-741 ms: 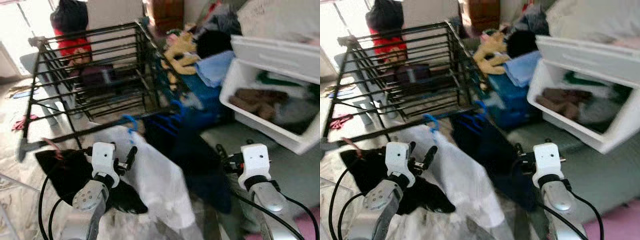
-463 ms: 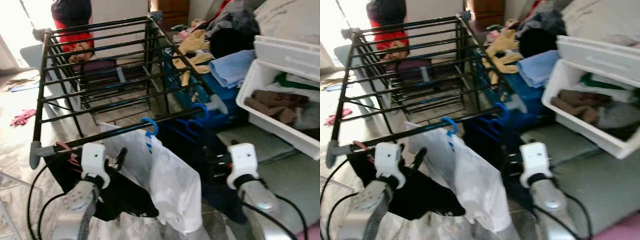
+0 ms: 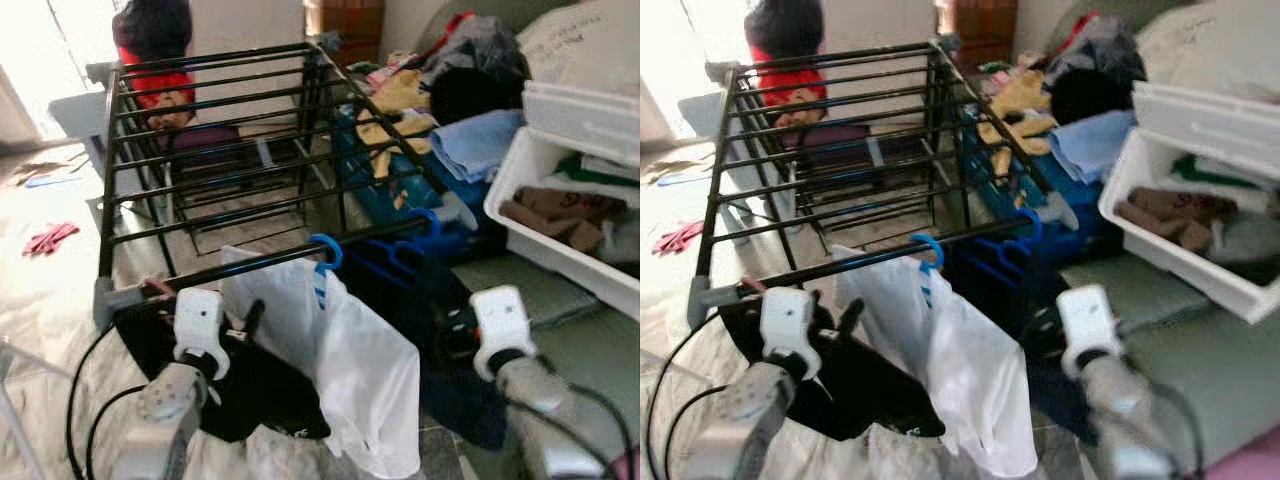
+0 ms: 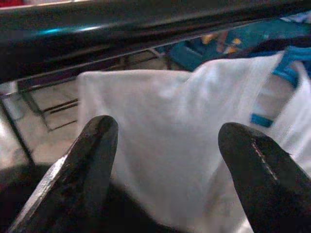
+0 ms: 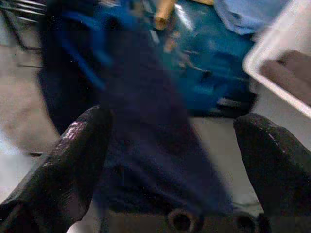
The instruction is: Hang hanger
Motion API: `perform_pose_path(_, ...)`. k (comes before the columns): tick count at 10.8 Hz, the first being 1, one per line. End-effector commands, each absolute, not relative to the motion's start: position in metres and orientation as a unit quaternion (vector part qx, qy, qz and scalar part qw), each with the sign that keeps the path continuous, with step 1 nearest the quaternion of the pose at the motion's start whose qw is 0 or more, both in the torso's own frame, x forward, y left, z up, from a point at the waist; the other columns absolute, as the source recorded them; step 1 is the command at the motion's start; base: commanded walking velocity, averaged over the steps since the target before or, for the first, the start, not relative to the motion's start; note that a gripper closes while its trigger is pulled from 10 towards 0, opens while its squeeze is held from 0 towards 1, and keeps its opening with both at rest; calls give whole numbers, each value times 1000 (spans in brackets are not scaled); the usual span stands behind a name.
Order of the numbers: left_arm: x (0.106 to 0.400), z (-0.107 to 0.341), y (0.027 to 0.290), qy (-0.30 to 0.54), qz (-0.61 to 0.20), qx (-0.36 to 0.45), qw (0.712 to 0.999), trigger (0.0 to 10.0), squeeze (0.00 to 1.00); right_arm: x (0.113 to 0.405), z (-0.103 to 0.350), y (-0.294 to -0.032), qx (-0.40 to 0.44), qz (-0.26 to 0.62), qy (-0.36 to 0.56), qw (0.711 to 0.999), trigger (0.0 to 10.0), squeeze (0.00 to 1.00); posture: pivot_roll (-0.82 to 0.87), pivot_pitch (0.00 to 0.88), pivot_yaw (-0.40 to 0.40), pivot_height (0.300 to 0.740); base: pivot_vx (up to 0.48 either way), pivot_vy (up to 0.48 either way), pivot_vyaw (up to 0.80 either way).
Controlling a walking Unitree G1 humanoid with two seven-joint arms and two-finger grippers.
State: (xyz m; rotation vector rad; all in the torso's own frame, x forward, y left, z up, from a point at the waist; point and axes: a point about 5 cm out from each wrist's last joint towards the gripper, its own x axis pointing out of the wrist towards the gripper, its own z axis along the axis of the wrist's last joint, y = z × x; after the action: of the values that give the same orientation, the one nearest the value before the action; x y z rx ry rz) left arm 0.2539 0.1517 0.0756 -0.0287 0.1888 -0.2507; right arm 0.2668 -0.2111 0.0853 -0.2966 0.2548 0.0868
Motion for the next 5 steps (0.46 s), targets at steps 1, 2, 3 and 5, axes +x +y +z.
perform_pose_path(1, 256, 77, 150, 96, -137, -10, 986, 10000, 0, 273, 88, -222, -155, 33, 134, 978, 10000, 0, -175, 0, 64, 740, 0, 0, 0)
perform_pose_path(2, 256, 77, 149, 96, -143, -11, 985, 10000, 0, 277, 88, -230, -163, 31, 141, 976, 10000, 0, -174, 0, 64, 740, 0, 0, 0)
perform_pose_path(3, 257, 77, 148, 100, -150, -12, 984, 10000, 0, 286, 92, -241, -178, 37, 145, 973, 10000, 0, -169, 0, 65, 740, 0, 0, 0)
perform_pose_path(5, 256, 77, 148, 107, -152, -7, 983, 10000, 0, 299, 90, -244, -185, 101, 157, 965, 10000, 0, -152, 0, 72, 740, 0, 0, 0)
